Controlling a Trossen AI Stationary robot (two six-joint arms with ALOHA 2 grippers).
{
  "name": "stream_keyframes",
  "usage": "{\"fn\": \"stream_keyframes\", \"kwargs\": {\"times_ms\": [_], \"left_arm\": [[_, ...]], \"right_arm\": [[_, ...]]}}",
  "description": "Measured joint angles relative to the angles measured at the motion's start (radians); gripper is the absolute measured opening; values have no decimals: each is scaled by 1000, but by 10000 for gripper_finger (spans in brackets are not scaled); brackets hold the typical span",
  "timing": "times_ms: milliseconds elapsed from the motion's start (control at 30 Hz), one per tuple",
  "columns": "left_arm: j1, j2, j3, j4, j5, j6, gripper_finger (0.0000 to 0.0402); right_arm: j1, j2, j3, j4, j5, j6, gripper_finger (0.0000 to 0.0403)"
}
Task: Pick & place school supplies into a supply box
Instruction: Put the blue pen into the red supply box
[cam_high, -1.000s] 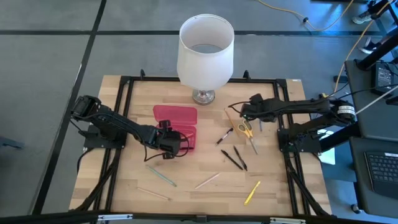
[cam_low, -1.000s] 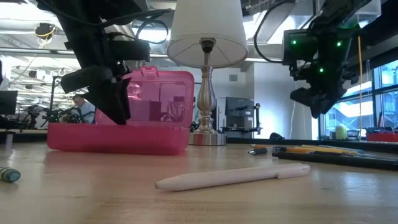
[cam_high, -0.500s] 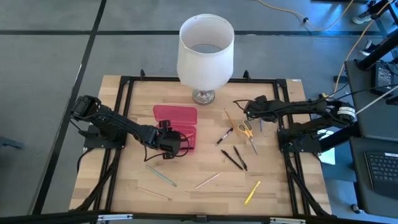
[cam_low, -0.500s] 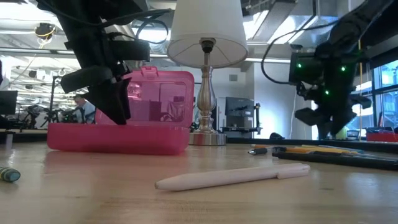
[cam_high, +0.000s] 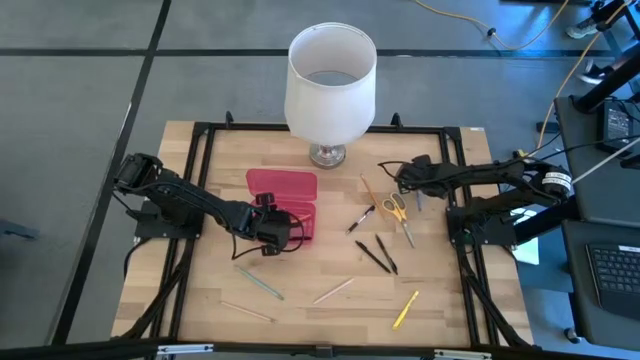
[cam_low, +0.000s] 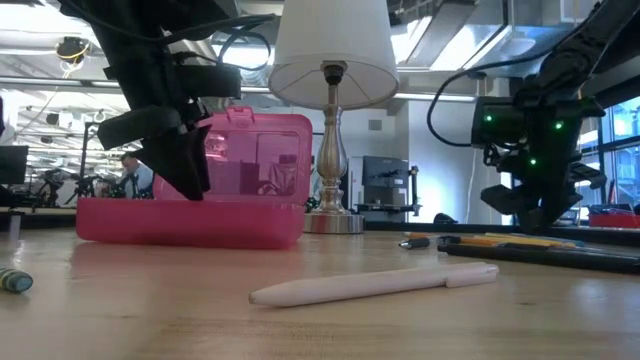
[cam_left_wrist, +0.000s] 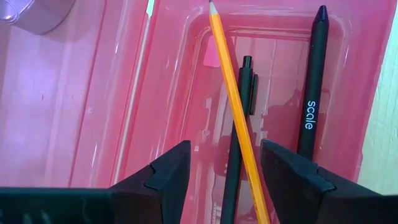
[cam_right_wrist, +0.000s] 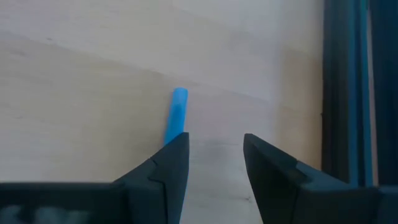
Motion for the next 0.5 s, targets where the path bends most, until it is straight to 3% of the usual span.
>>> {"fn": "stream_keyframes", "kwargs": {"times_ms": [500], "left_arm": [[0, 0, 0, 0, 0, 0, 183]], "right_arm": [[0, 0, 0, 175, -25, -85, 156]]}}
